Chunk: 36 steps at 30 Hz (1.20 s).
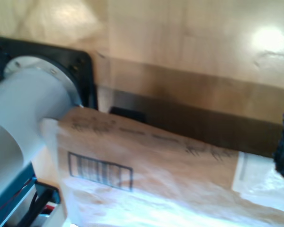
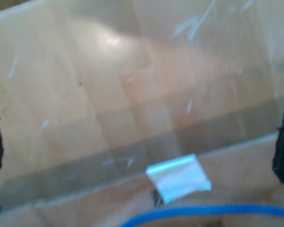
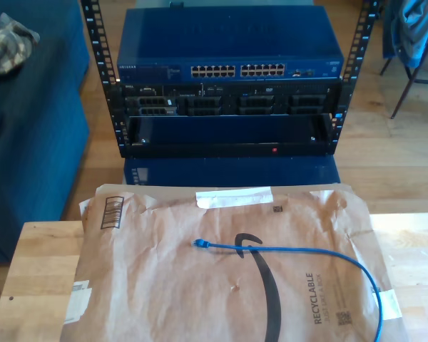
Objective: Grab the cable and plug it in
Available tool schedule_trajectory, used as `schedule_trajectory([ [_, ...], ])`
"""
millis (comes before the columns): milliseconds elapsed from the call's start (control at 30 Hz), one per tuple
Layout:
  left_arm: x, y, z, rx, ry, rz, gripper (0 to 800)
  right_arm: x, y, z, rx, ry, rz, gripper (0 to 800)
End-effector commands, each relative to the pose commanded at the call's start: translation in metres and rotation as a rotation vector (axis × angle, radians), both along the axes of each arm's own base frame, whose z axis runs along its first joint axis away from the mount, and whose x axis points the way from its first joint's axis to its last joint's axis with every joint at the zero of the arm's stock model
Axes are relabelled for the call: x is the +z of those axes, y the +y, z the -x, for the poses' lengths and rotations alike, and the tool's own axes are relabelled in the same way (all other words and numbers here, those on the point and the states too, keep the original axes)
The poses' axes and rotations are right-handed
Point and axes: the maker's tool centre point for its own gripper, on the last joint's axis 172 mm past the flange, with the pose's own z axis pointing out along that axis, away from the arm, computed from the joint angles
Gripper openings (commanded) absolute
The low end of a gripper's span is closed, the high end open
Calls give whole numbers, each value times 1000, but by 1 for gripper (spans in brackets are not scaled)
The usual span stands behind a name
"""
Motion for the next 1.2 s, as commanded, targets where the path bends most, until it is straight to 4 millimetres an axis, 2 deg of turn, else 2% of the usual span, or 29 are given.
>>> schedule_trajectory([
  [100, 4, -15, -14, 17, 7, -34, 800, 6, 43, -15, 25, -16, 2, 796],
  [267, 7, -36, -25, -13, 13, -57, 800, 9, 121, -24, 94, -32, -2, 796],
  [433, 7, -44, -29, -5, 8, -50, 800, 6, 170, -33, 151, -15, -4, 796],
  [533, 6, -50, -32, -1, 2, -28, 800, 4, 189, -37, 160, -2, -3, 796],
  [700, 5, -57, -35, -27, 3, -28, 800, -3, 236, -46, 197, 27, 7, 796],
  [833, 5, -58, -35, -30, 5, -27, 800, -11, 271, -64, 191, -6, -2, 796],
  [1000, 3, -59, -35, -32, 8, -27, 800, -22, 296, -77, 150, -37, -16, 794],
  [1200, -3, -56, -40, -17, -1, -36, 800, -32, 326, -78, -20, -20, -9, 794],
])
